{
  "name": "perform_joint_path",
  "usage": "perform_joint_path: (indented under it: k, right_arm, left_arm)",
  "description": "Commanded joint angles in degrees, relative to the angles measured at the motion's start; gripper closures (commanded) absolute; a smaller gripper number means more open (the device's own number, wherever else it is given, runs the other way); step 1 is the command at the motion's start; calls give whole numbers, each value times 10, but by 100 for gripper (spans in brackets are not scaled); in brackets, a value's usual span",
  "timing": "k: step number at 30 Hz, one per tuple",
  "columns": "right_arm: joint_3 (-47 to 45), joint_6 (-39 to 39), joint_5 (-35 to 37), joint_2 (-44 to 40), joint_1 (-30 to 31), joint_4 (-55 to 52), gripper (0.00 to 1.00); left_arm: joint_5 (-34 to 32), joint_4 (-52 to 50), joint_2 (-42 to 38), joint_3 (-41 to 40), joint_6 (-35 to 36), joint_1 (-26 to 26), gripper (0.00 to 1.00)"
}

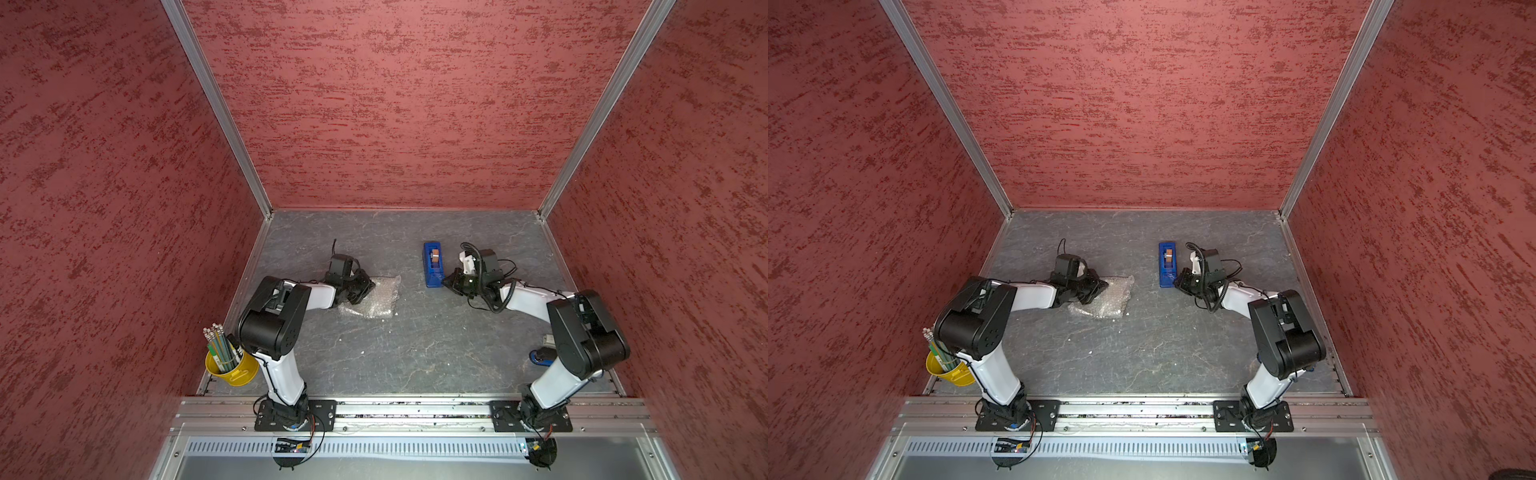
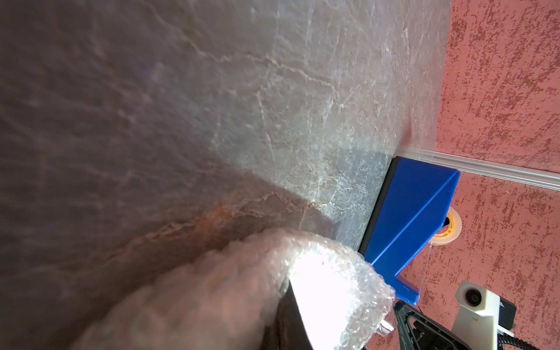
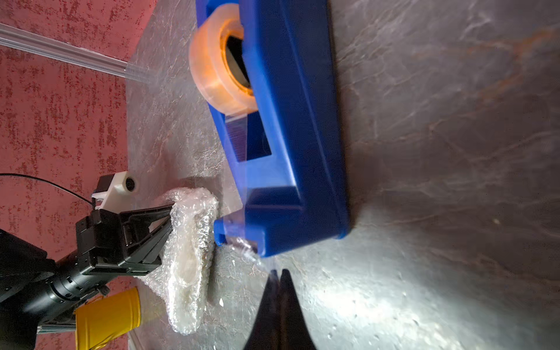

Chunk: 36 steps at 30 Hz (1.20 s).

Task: Wrap dinner plates in bubble wrap
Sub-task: Tear off the tape using the Tape Cutter.

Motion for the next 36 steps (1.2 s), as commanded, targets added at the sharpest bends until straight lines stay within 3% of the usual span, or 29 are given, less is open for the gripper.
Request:
perform_joint_path:
  k: [1,9,14,20,28,36]
  right_arm:
    - [-13,-17,54,-6,-2,-57,100]
    - [-19,-9,15,-23,9,-57,100]
    - [-43,53,-60,-37,22,-8,100]
    - [-60,101,-80,-43,35,33,100]
    - [-55,90,-59,4,37,31,100]
    - [-25,31,33,56,35,-28,100]
  left_arm:
    - [-8,-57,25,-26,3,-3,100]
    - [-10,-63,18,-26,6,-1,100]
    - [-9,-63,20,-25,5,0,100]
    - [-8,-62,22,-25,5,0,100]
    - [-6,-60,23,-27,4,0,100]
    - [-1,-54,25,-32,3,1,100]
